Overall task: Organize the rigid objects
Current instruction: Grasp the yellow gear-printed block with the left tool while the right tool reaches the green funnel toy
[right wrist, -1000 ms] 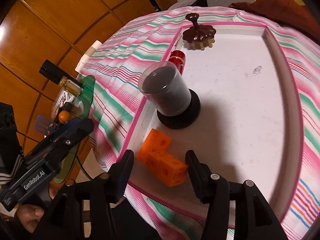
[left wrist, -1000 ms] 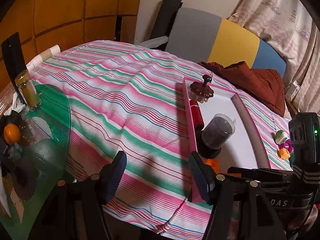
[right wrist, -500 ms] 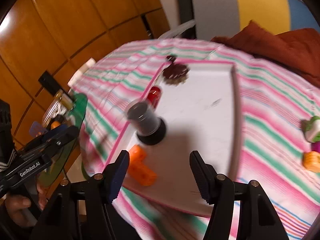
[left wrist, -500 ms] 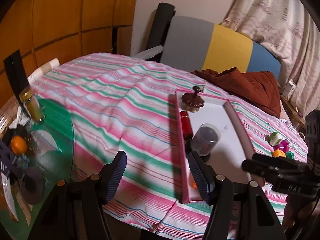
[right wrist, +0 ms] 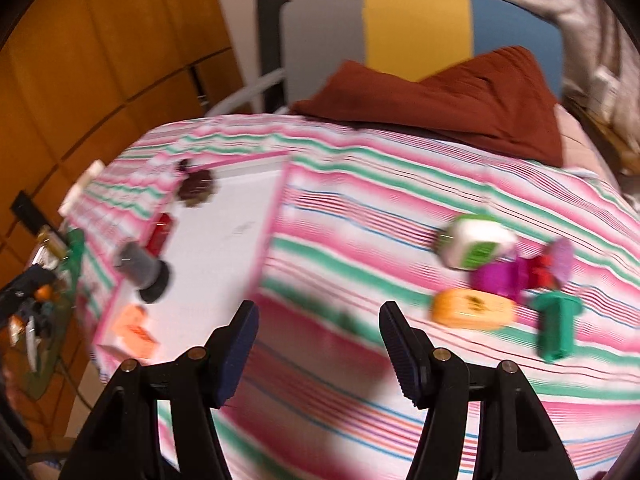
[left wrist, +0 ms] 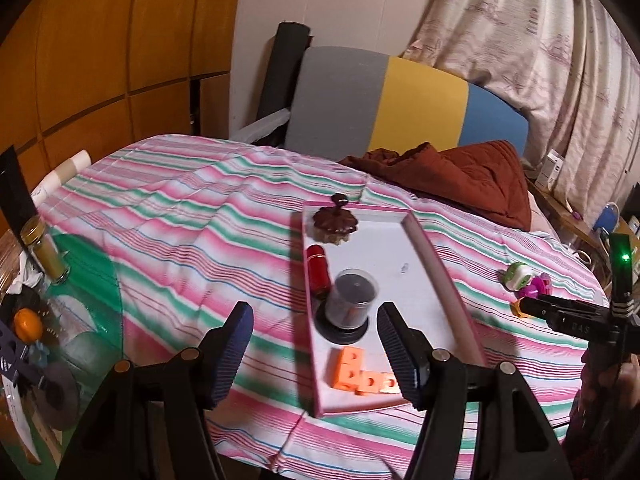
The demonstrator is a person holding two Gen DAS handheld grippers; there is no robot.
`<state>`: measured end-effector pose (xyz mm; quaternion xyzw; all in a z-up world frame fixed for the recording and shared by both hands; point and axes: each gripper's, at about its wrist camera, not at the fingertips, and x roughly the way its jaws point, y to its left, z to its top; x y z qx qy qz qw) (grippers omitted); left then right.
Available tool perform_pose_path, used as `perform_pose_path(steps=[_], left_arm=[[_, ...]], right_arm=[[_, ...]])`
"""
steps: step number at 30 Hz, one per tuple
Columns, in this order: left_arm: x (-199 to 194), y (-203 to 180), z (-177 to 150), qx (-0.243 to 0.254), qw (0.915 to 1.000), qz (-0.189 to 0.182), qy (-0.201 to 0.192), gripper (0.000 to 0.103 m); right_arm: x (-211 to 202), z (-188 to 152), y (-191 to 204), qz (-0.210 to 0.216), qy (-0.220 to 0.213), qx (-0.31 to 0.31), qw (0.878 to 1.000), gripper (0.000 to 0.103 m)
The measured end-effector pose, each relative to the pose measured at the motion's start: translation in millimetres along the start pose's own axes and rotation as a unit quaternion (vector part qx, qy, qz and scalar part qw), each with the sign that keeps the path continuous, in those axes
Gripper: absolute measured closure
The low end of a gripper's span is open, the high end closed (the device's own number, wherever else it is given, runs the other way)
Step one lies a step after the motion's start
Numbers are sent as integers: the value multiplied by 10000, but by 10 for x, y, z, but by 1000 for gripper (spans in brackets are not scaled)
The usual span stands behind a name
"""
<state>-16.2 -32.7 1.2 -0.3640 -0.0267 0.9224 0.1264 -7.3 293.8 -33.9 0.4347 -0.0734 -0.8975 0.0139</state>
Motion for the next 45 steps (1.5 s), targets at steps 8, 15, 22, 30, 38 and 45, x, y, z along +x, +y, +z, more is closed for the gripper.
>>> perform_pose_path(steps=[8,15,22,30,38,45], left_arm=[[-36,-278,55,263,9989,-382,-11,38],[-2,-588,142,444,9937,-1015,168,38],[259,-1321,118,1204,9764,-1656,681,38],[759,-2143,-128,1922,9481,-2112,1398,39],[1184,-2710,-229,2484,9222,-2363,1789,40],[1484,-3187,-254,3180,9029,-2394,1623,40]], right_arm=[[-133,36,-636,-733,-176,291,9967,39],[-429,77,-1435,-1569,-841,1173,9770,39],[-503,-83,-2146,-1483,-909,2847,9427,39],[-466,-150,-2191,-1241,-781,3088,9398,38],[-477,-182,-2232,-1160,-772,3256,9352,36],[-500,-207,-2302,-1048,-806,3453,9292,35]])
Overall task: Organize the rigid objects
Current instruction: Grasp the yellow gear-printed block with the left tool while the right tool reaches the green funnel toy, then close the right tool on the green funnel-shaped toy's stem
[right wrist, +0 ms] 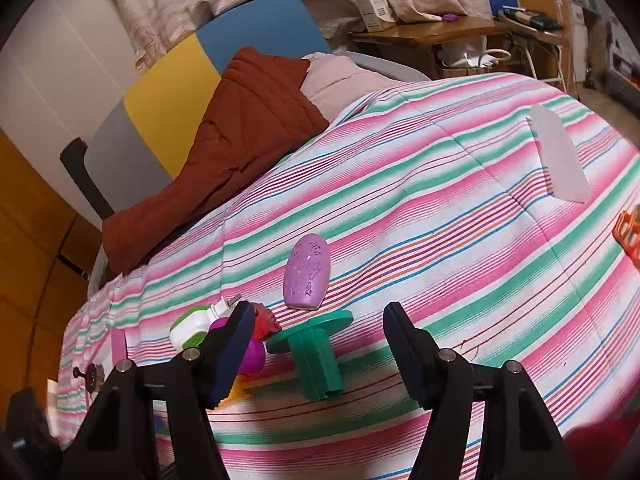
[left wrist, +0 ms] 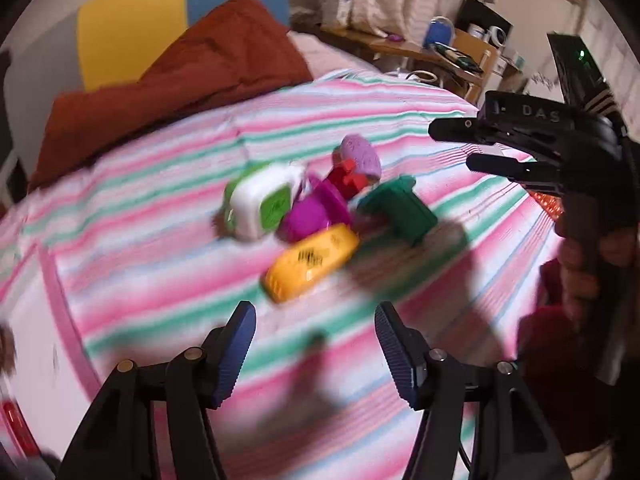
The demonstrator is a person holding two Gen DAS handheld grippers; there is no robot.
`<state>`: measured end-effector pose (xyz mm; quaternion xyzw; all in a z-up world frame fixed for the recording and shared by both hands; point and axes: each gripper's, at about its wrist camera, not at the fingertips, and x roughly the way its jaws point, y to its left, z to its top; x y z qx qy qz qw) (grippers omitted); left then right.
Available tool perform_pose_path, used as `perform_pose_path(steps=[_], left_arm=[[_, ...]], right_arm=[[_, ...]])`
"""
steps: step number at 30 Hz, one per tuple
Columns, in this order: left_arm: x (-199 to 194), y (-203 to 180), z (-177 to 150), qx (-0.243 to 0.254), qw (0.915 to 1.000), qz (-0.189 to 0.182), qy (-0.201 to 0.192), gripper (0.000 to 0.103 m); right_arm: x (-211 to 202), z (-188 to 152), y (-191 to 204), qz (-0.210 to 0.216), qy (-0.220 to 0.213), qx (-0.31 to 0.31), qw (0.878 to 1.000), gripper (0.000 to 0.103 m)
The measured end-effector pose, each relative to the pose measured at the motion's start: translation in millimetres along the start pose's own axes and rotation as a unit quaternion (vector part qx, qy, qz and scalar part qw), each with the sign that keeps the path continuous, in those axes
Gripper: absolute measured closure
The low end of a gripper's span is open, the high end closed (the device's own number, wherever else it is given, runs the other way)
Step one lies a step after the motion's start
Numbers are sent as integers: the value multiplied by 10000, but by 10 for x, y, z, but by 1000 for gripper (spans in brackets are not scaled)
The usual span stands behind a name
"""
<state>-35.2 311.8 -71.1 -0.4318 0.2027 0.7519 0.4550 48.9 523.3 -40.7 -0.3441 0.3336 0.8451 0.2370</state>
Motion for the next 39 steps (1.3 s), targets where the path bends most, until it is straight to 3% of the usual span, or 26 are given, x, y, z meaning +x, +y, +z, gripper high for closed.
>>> perform_pose_path(steps=[10,12,16,18,24,31,35,39], left_arm=[[424,-84,191,692,9972,180,238,42],[490,-78,181,751,9965,177,310,48],[575,-53,157,632,9972,107,377,72],[545,-60,121,585,9976,146,333,77],[313,-85,-198,120,9995,167,237,77],[-51,-104,-748,-246,9991,304,-180,77],[-39,-64,-830,-375,9980,286,-431,77],[-41,-68,-859,-375,9974,296,-530,77]], right_arm=[[36,19,-62,144,101,249,9995,34],[49,22,-54,141,108,235,9996,34],[62,28,-65,111,115,248,9996,34],[67,31,-77,79,110,257,9996,34],[72,28,-90,33,111,235,9997,34],[75,2,-59,97,136,132,9998,34],[83,-4,-53,162,127,129,9997,34],[153,-32,-39,50,326,51,9994,46]])
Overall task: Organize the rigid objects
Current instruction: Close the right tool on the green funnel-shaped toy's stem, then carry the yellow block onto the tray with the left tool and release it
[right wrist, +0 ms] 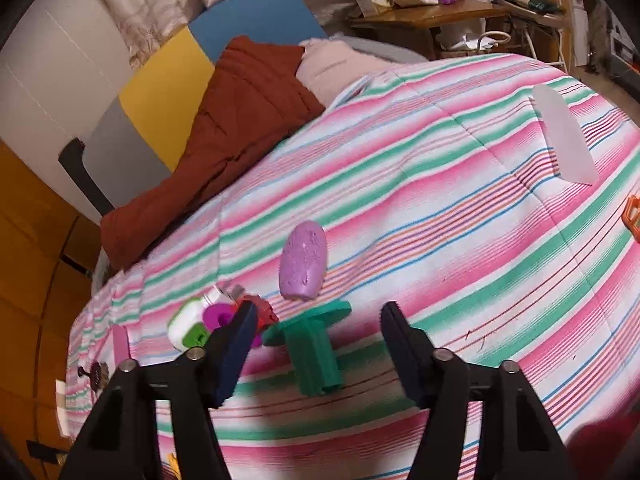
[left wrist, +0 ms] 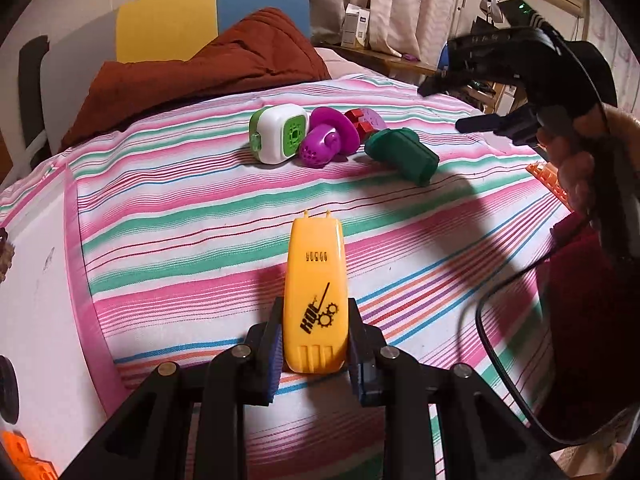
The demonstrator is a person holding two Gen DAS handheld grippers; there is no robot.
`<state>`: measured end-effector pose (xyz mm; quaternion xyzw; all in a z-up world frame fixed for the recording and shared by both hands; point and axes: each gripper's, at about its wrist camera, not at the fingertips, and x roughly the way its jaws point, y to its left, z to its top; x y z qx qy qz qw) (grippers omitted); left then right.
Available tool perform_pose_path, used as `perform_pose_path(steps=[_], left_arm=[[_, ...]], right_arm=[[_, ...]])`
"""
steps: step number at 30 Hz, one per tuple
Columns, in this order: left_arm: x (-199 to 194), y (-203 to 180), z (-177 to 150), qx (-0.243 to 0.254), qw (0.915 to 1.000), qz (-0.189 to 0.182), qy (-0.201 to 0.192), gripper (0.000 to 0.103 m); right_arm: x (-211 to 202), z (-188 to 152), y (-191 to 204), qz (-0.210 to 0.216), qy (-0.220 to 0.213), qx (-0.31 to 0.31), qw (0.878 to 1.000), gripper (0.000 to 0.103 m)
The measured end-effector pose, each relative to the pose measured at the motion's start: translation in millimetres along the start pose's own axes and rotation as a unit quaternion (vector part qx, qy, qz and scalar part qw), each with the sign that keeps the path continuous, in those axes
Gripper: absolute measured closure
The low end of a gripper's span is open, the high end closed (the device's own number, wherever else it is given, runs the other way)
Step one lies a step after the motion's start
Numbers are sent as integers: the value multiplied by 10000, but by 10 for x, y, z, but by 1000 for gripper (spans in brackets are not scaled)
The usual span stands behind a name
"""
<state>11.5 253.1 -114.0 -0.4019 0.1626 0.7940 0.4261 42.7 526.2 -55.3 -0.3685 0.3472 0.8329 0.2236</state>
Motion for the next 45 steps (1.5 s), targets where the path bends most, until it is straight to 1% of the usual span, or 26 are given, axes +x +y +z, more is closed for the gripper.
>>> perform_pose_path(steps=[3,10,12,15,19,21,22,23,24,26,27,33,36,38,41,45], left_arm=[[-3,-1,2,-57,10000,-18,-16,77],[-17,-9,-33,-57,9999,48,-102,77],[-29,-9,-40,-58,9999,51,-109,77],[-36,-4,-43,-76,9999,52,-109,77],[-41,-14,-44,-57,9999,95,-118,77],[-49,-17,-51,-53,9998,123,-136,77],[-49,-19,-52,-48,9998,134,-143,77],[-53,-21,-55,-42,9998,140,-148,77],[-56,-20,-57,-36,9998,144,-151,77],[-60,-17,-63,-29,9998,145,-158,77],[-60,-14,-64,-32,9998,145,-159,77],[-59,-25,-63,-38,9997,167,-163,77],[-65,-16,-44,-107,9997,161,-129,77],[-81,-35,-43,-58,9997,202,-114,77],[-113,-20,-33,-195,9997,167,-46,77],[-181,-29,-38,-283,9996,64,18,77]], right_arm=[[117,-46,54,-58,318,-195,9993,47],[328,-156,224,-266,717,-768,9941,47],[382,-178,243,-382,784,-883,9923,46],[429,-195,249,-455,873,-939,9907,41],[509,-226,250,-606,961,-1008,9884,40],[549,-226,272,-655,912,-1058,9880,40],[569,-233,295,-638,875,-1099,9880,46],[603,-248,330,-614,880,-1163,9874,55],[652,-272,365,-628,945,-1244,9857,72],[681,-323,446,-828,905,-1553,9802,72],[687,-349,487,-839,914,-1720,9773,72],[671,-297,358,-621,1081,-1470,9812,72],[667,-309,361,-637,1079,-1591,9793,72],[659,-325,379,-654,1069,-1647,9783,72],[635,-330,372,-626,1085,-1636,9785,72],[626,-401,443,-809,989,-2040,9706,72]])
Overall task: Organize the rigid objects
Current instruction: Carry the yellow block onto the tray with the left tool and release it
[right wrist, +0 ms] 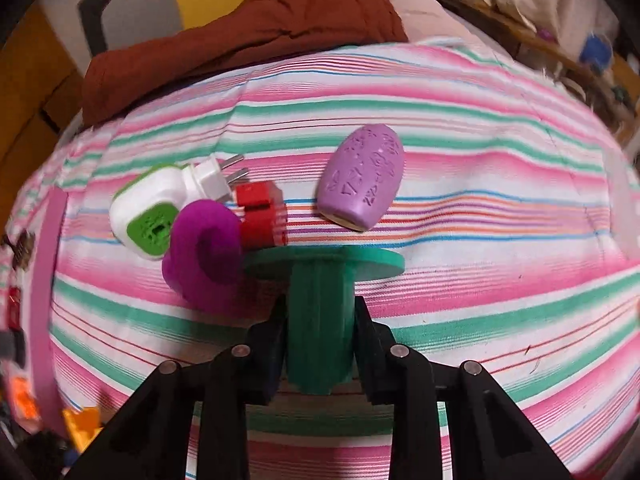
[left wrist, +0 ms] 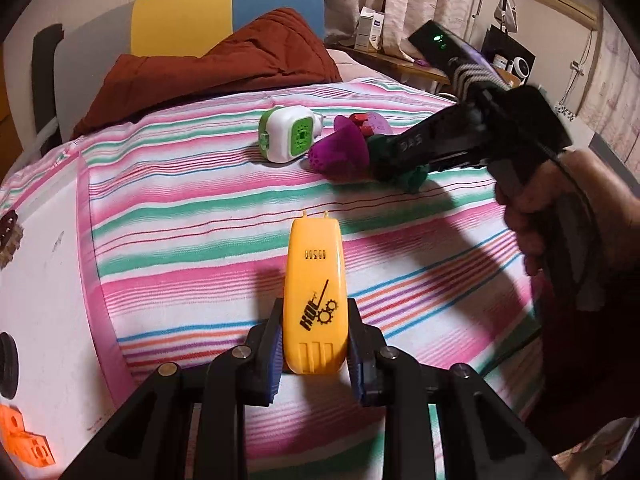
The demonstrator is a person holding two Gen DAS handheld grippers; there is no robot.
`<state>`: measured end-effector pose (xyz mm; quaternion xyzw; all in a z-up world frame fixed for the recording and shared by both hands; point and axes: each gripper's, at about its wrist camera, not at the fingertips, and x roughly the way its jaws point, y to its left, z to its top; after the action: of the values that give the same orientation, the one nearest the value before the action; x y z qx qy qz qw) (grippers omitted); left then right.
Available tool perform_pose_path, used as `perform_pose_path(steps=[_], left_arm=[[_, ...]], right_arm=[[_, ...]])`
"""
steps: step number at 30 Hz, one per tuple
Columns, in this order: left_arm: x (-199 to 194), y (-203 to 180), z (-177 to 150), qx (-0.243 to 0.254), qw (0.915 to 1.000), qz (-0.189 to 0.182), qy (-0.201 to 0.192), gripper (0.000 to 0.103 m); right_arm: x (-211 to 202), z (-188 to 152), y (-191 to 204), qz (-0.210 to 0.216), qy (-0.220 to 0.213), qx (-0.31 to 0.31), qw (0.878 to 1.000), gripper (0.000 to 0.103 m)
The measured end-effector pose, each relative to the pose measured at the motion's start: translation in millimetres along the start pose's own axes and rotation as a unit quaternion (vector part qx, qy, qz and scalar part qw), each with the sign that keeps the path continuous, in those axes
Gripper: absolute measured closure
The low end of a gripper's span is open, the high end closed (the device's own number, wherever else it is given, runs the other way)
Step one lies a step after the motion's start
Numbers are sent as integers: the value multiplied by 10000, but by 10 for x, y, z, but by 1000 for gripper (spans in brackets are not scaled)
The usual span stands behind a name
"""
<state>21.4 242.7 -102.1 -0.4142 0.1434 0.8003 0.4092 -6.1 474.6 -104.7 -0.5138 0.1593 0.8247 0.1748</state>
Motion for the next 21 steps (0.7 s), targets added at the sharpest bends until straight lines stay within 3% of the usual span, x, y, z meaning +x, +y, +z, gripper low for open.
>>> perform_pose_path(steps=[9,16,21], left_arm=[[-383,4,55,-66,9998,-4,-207,77],[-732,124,107,-131,9978,431,-491,77],[-933,266,125,-357,9962,462,-649,77]], right_arm=[[-24,-40,16,-57,-72,-60,9999,72],[-6,-43,53,-100,-130,-137,9998,72],[20,-29,85,-185,-173,-287,9993,72]])
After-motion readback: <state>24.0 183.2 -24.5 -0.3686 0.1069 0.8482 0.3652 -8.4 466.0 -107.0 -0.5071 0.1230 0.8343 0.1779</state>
